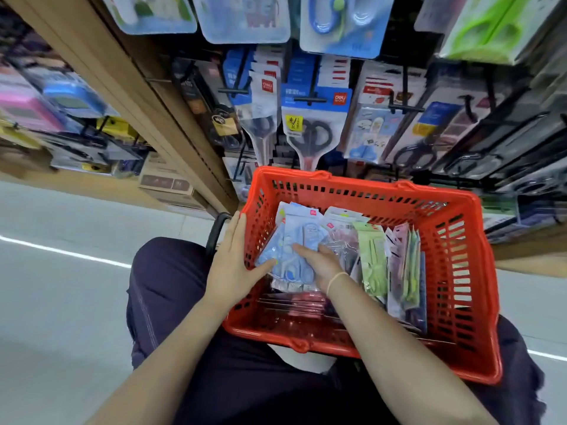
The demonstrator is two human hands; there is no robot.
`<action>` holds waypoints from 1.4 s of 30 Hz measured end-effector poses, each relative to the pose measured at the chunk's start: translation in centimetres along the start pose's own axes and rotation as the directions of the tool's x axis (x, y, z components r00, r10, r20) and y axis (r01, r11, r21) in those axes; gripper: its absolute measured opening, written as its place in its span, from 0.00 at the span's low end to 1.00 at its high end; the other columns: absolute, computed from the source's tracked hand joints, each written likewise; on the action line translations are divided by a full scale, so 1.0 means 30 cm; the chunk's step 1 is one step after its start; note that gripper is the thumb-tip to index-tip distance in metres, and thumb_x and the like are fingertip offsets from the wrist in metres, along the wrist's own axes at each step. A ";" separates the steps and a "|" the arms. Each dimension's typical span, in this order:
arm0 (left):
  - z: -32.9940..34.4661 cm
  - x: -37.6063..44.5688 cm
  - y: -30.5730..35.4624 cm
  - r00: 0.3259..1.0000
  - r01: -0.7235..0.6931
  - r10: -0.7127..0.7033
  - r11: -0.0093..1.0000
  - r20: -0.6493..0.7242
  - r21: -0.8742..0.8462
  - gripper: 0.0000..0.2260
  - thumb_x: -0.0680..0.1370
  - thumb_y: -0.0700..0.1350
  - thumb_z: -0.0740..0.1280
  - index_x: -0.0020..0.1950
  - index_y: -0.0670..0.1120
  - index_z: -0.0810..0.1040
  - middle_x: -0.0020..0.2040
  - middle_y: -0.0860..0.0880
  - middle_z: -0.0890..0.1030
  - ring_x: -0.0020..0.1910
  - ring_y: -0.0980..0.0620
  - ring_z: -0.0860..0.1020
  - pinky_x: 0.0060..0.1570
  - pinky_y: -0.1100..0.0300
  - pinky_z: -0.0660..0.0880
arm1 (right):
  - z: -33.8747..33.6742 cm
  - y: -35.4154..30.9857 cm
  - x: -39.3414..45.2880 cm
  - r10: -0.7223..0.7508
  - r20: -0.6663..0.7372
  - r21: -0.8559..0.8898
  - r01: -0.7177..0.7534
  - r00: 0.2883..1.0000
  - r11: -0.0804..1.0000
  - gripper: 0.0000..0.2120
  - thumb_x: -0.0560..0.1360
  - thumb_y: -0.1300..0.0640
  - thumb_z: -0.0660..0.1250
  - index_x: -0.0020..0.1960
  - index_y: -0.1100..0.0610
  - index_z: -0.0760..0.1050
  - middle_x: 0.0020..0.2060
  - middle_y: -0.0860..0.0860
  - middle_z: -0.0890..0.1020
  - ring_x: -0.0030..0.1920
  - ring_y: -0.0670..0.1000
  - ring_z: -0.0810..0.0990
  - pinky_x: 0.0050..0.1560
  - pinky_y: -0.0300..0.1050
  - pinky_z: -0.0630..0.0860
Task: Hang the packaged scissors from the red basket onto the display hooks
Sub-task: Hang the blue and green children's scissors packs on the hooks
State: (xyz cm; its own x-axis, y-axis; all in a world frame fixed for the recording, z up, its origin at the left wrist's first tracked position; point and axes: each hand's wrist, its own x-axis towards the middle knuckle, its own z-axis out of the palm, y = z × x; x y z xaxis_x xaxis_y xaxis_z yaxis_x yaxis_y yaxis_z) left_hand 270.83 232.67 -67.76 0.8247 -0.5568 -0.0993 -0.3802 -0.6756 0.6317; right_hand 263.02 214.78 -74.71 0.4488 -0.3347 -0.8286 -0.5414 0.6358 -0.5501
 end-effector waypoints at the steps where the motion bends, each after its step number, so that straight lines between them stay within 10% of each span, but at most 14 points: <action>1: 0.000 0.001 -0.001 1.000 -0.001 0.001 1.000 -0.001 0.004 0.48 0.74 0.53 0.78 0.84 0.46 0.51 0.83 0.52 0.52 0.79 0.62 0.50 0.74 0.62 0.56 | 0.000 0.000 0.000 0.004 0.038 0.045 -0.006 0.999 0.999 0.25 0.71 0.61 0.78 0.65 0.68 0.75 0.54 0.61 0.85 0.47 0.57 0.86 0.44 0.52 0.85; 5: -0.001 0.002 0.003 1.000 -0.006 0.006 1.000 -0.004 -0.007 0.48 0.74 0.53 0.77 0.84 0.46 0.51 0.84 0.51 0.53 0.80 0.60 0.52 0.73 0.61 0.57 | -0.008 -0.036 -0.043 -0.010 0.106 0.058 0.004 0.994 0.998 0.53 0.63 0.50 0.85 0.79 0.60 0.60 0.71 0.54 0.74 0.61 0.50 0.79 0.59 0.48 0.78; 9: -0.005 0.008 -0.002 1.000 0.008 -0.008 0.999 0.005 -0.037 0.47 0.74 0.56 0.77 0.83 0.44 0.54 0.83 0.47 0.55 0.81 0.53 0.55 0.78 0.56 0.56 | -0.049 -0.084 -0.121 -0.062 0.159 -0.140 0.085 0.985 0.987 0.35 0.75 0.64 0.74 0.78 0.59 0.61 0.67 0.46 0.69 0.65 0.51 0.74 0.57 0.40 0.68; 12: -0.009 0.015 0.013 1.000 0.014 -0.014 1.000 -0.024 0.006 0.47 0.71 0.66 0.71 0.81 0.40 0.61 0.82 0.43 0.60 0.81 0.44 0.57 0.79 0.48 0.57 | -0.096 -0.145 -0.216 -0.076 0.296 -0.244 0.152 0.952 0.958 0.20 0.73 0.63 0.76 0.56 0.47 0.72 0.61 0.45 0.79 0.50 0.42 0.80 0.60 0.41 0.73; 16: -0.070 0.035 0.144 0.997 0.069 -0.077 0.968 -0.023 -0.241 0.45 0.68 0.66 0.77 0.75 0.42 0.69 0.75 0.49 0.66 0.75 0.53 0.64 0.74 0.60 0.60 | -0.115 -0.224 -0.355 -0.180 0.371 -0.141 0.246 0.911 0.959 0.15 0.74 0.68 0.73 0.52 0.50 0.76 0.46 0.48 0.86 0.41 0.38 0.84 0.43 0.33 0.79; 19: -0.157 0.045 0.270 0.950 0.309 -0.207 0.704 0.232 -0.639 0.36 0.68 0.57 0.78 0.72 0.46 0.72 0.67 0.47 0.79 0.63 0.51 0.79 0.64 0.54 0.76 | -0.102 -0.282 -0.440 -0.306 0.435 -0.011 0.345 0.847 0.939 0.19 0.71 0.68 0.74 0.60 0.59 0.77 0.55 0.57 0.86 0.51 0.53 0.86 0.49 0.44 0.81; 23: -0.289 0.010 0.395 0.874 0.436 -0.008 0.451 0.485 -0.779 0.17 0.72 0.39 0.76 0.60 0.45 0.81 0.55 0.45 0.87 0.50 0.48 0.85 0.50 0.57 0.82 | -0.075 -0.365 -0.527 -0.436 0.432 0.025 0.473 0.789 0.881 0.22 0.68 0.65 0.77 0.60 0.62 0.78 0.53 0.58 0.86 0.50 0.56 0.85 0.51 0.49 0.81; 38: -0.620 -0.017 0.569 0.993 -0.002 -0.109 0.306 -0.036 -0.952 0.16 0.78 0.45 0.70 0.65 0.45 0.80 0.58 0.44 0.86 0.58 0.43 0.84 0.60 0.46 0.80 | 0.103 -0.562 -0.868 -0.736 0.397 -0.040 0.812 0.548 0.583 0.13 0.76 0.52 0.69 0.57 0.58 0.81 0.52 0.53 0.87 0.52 0.50 0.84 0.52 0.45 0.81; 42: -0.687 -0.012 0.609 0.995 -0.099 0.006 0.365 -0.104 -0.926 0.22 0.73 0.42 0.75 0.66 0.43 0.78 0.60 0.42 0.85 0.57 0.43 0.84 0.58 0.46 0.80 | 0.198 -0.623 -0.928 -0.780 0.425 -0.145 0.885 0.459 0.442 0.12 0.80 0.57 0.68 0.39 0.58 0.77 0.31 0.47 0.77 0.33 0.42 0.73 0.36 0.36 0.70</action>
State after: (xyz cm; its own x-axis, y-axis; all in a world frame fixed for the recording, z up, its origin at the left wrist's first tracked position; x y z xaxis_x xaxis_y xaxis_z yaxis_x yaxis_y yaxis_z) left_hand 272.22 230.48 -40.33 0.8613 -0.5079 -0.0152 0.1675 0.2555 0.9522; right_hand 264.86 216.35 -40.73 0.9307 -0.3539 0.0925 0.0544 -0.1160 -0.9918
